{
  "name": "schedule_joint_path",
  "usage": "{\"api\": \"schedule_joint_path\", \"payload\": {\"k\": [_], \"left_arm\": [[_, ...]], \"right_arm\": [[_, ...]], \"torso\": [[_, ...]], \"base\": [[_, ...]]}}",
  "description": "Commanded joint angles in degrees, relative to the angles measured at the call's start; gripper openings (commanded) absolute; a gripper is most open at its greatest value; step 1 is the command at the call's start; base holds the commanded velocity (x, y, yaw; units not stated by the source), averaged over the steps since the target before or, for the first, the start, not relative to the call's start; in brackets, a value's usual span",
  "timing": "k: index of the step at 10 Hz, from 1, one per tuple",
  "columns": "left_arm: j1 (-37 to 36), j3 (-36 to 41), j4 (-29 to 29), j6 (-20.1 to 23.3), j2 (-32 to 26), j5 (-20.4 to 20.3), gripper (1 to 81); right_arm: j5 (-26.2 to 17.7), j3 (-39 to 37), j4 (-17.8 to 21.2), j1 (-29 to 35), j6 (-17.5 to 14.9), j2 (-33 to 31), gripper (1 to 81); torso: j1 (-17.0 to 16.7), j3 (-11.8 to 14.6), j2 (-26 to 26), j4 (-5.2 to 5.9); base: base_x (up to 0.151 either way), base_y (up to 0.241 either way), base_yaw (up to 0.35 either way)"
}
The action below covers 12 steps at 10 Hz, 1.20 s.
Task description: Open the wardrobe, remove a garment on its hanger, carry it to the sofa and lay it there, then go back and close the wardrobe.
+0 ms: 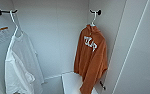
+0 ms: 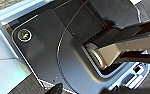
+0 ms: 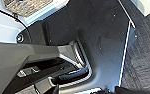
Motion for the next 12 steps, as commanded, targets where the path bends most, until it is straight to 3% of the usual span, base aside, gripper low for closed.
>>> {"api": "schedule_joint_path", "payload": {"k": [1,4,7,10,12], "left_arm": [[-3.8,-0.1,-2.0,1.0,0.1,2.0,81.1],[-8.9,2.1,-0.7,1.7,0.8,2.3,81.1],[-14.7,12.3,2.0,1.4,-3.1,2.8,81.1],[-22.8,22.2,1.1,0.8,-6.3,9.4,81.1],[-27.9,24.3,-0.2,0.5,-7.2,11.4,81.1]], "right_arm": [[-2.5,0.3,-0.6,1.9,0.0,0.1,81.1],[-1.8,0.5,-0.7,1.9,-0.1,0.1,81.1],[-1.7,0.5,-0.9,1.9,-0.1,0.0,81.1],[-1.7,0.2,-0.9,2.0,-0.1,0.0,81.1],[-1.6,0.2,-0.7,2.1,-0.1,0.0,81.1]], "torso": [[0.0,0.0,0.0,0.0],[0.0,0.0,0.0,0.0],[0.0,0.0,0.0,0.0],[0.0,0.0,0.0,0.0],[0.0,0.0,0.0,0.0]], "base": [[0.0,0.0,0.0],[0.0,0.0,0.0],[0.0,0.0,0.0],[0.0,0.0,0.0],[0.0,0.0,0.0]]}}
